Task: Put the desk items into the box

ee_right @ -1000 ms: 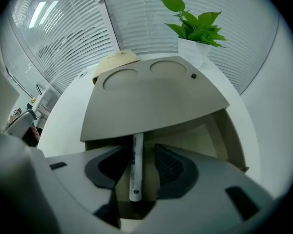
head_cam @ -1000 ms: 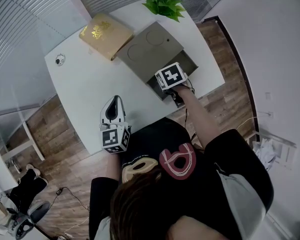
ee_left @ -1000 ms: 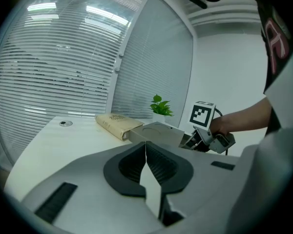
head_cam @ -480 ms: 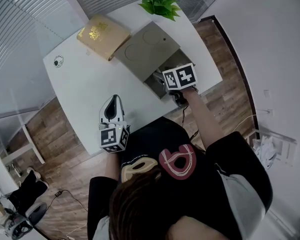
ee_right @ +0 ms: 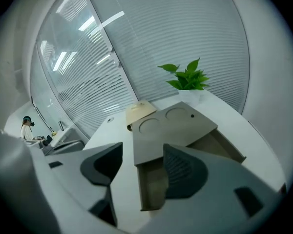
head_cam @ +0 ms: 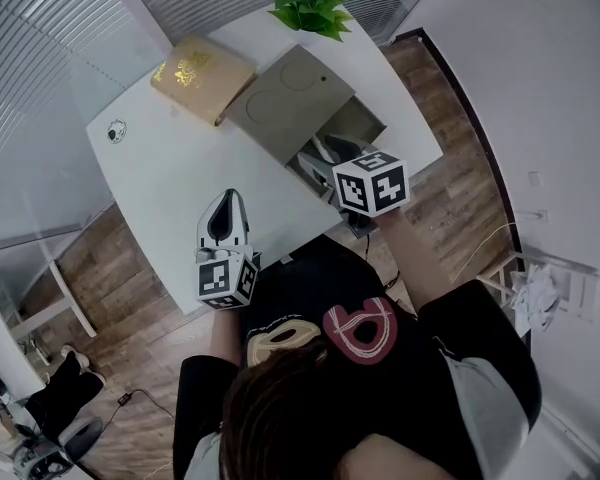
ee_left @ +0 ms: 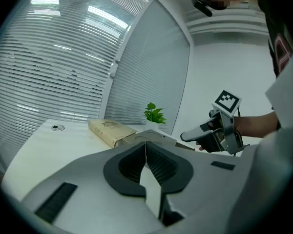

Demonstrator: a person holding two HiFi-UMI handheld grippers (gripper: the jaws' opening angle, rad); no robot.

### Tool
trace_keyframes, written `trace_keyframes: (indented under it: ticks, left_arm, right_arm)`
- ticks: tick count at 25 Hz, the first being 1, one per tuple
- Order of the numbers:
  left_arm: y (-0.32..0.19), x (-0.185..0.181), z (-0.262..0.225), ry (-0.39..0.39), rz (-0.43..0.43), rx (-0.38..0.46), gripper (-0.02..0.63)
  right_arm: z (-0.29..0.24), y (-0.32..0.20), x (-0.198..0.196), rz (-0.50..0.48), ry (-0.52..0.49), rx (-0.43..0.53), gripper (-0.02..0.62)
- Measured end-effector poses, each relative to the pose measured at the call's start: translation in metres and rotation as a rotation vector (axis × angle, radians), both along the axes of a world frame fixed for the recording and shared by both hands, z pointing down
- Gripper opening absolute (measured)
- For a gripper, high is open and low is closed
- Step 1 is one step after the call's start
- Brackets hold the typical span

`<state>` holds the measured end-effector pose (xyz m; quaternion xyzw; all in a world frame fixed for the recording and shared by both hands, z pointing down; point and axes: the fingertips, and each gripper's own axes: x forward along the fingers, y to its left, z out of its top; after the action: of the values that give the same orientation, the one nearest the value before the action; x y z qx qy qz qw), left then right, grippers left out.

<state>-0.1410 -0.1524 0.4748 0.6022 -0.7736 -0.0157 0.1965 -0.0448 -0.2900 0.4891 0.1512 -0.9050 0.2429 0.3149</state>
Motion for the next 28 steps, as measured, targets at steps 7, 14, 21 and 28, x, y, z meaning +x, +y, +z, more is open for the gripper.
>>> trace_keyframes:
  ticks: [7,14,21,28]
  left_arm:
    - [-0.005,0.004,-0.008,-0.001,0.03,0.007,0.018]
    - [-0.003,0.007,-0.025,-0.008,0.067,0.052,0.018]
    - [0.005,0.003,-0.042,-0.029,0.073,0.093,0.018]
    - [0.015,-0.002,-0.053,-0.04,0.067,0.12,0.018]
  right_arm:
    - [-0.02,0.022,0.003,0.031,-0.101,0.158,0.253]
    - [-0.043,0.047,-0.004,0.049,-0.221,0.246,0.253]
    - [-0.054,0.073,-0.017,0.014,-0.261,0.352,0.252]
    - [-0.047,0.093,-0.027,0.001,-0.23,0.366,0.211]
